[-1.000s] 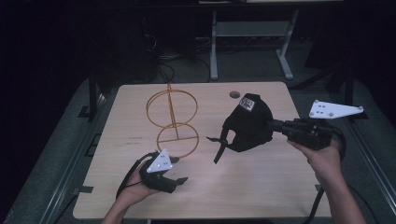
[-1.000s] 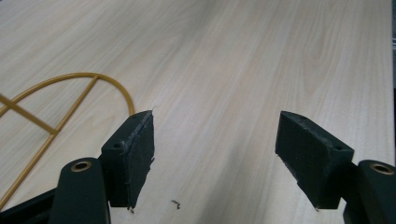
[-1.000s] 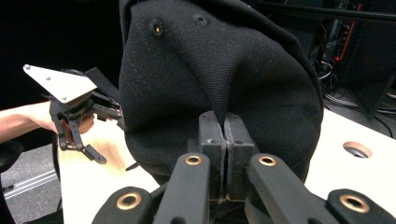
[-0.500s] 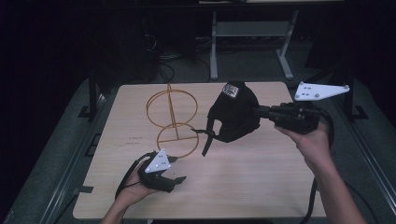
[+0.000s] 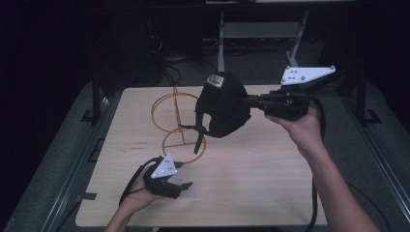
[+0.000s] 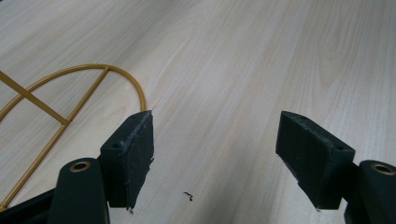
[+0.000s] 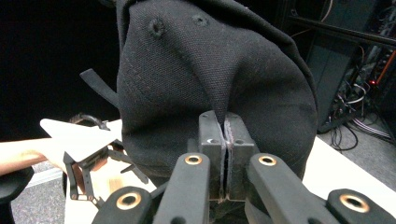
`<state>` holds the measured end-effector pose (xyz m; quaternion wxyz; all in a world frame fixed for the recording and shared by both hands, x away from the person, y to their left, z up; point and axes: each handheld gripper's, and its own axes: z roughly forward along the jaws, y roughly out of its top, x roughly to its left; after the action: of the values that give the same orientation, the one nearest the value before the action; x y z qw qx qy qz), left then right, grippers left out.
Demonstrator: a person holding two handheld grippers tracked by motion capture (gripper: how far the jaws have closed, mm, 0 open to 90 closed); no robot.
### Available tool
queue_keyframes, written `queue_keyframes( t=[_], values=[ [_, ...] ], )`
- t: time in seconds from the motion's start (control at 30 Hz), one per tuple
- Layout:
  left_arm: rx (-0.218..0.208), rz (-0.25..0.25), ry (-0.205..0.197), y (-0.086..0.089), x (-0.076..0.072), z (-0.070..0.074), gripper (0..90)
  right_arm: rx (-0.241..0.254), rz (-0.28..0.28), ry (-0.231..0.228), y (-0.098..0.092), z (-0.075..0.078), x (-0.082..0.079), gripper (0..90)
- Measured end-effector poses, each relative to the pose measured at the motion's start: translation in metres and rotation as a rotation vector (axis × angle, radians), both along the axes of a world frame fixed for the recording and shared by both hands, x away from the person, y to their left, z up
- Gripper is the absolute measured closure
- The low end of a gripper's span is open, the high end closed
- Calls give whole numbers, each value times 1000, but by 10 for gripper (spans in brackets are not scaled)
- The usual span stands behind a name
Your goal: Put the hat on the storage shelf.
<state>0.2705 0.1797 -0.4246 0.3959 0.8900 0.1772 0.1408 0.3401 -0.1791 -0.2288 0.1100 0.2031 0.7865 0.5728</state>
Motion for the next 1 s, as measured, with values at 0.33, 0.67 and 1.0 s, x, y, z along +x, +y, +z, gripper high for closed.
queue_keyframes(
  t=[0.33,0.67,1.0],
  values=[
    [14,-20,4,-4,-1,-2,275,-37,46,12,40,16,25,886],
    [1,-17,3,-4,-2,-2,275,-82,93,8,81,26,42,885],
    [11,-31,-10,-5,-2,-2,275,-86,105,14,109,35,57,886]
  ],
)
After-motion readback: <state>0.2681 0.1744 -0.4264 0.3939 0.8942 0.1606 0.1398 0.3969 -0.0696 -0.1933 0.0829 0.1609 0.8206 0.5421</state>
